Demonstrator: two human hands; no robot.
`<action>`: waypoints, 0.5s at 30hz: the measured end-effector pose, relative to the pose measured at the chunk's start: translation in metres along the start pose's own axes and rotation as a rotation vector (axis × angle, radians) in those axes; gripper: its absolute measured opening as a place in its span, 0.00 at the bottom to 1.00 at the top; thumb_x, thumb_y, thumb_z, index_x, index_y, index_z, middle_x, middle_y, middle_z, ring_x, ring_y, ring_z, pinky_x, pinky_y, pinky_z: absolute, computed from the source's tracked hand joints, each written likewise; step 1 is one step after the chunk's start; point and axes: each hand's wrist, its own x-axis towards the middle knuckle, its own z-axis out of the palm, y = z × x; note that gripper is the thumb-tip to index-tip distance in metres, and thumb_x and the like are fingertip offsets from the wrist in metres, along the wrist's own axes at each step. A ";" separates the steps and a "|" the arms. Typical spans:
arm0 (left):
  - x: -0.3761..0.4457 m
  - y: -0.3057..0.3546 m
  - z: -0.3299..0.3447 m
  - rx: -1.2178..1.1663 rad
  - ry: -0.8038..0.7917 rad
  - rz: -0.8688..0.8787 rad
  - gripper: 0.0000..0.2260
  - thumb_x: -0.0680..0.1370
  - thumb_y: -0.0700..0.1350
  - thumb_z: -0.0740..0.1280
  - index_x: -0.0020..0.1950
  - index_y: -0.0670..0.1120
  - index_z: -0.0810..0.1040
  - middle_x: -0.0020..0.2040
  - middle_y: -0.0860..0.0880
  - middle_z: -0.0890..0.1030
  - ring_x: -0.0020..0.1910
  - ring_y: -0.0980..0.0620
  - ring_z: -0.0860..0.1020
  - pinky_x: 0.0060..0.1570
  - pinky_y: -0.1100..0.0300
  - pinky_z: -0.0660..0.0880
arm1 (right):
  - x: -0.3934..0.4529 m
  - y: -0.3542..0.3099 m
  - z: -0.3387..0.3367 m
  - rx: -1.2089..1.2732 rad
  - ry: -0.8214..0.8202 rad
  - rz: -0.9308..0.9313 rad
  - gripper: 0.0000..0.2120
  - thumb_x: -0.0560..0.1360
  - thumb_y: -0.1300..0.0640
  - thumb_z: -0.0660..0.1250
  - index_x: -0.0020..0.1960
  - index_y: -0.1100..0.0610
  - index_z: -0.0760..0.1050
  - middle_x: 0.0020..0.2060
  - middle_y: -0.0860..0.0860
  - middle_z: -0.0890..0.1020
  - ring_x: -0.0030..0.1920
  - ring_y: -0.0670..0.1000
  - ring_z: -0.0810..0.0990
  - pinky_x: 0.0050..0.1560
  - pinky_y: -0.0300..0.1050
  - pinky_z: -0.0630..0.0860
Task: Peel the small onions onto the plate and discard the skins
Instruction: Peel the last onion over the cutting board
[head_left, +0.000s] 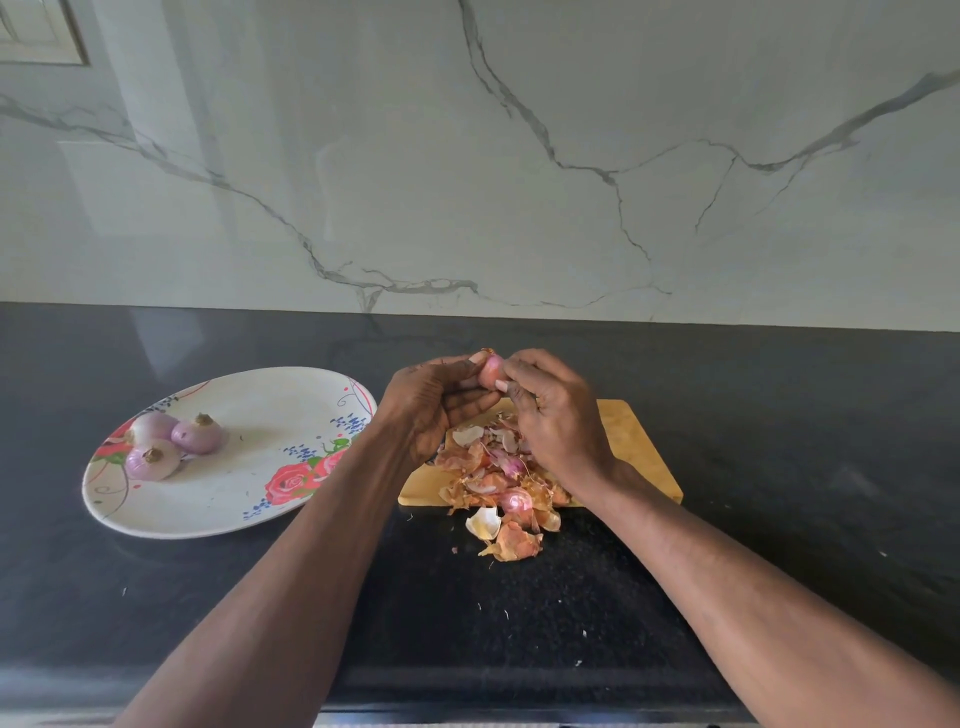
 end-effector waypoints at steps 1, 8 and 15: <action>0.000 0.000 0.000 -0.002 0.005 -0.004 0.05 0.77 0.34 0.69 0.51 0.35 0.82 0.44 0.37 0.85 0.40 0.44 0.85 0.39 0.57 0.83 | 0.000 0.001 0.001 -0.009 -0.004 -0.003 0.13 0.75 0.72 0.69 0.59 0.66 0.81 0.49 0.56 0.81 0.48 0.49 0.79 0.47 0.32 0.78; -0.003 0.002 0.002 0.021 0.027 -0.026 0.04 0.77 0.35 0.70 0.50 0.35 0.82 0.43 0.37 0.85 0.38 0.44 0.85 0.34 0.58 0.82 | 0.003 0.002 -0.001 0.063 -0.006 0.103 0.17 0.75 0.66 0.72 0.63 0.61 0.79 0.52 0.51 0.82 0.49 0.45 0.79 0.51 0.35 0.80; -0.004 0.004 0.002 0.050 0.036 -0.024 0.07 0.78 0.36 0.70 0.53 0.34 0.81 0.44 0.36 0.85 0.38 0.43 0.85 0.34 0.58 0.83 | 0.002 0.006 0.001 0.078 0.008 0.102 0.09 0.75 0.67 0.72 0.54 0.62 0.84 0.48 0.54 0.85 0.48 0.49 0.83 0.48 0.40 0.81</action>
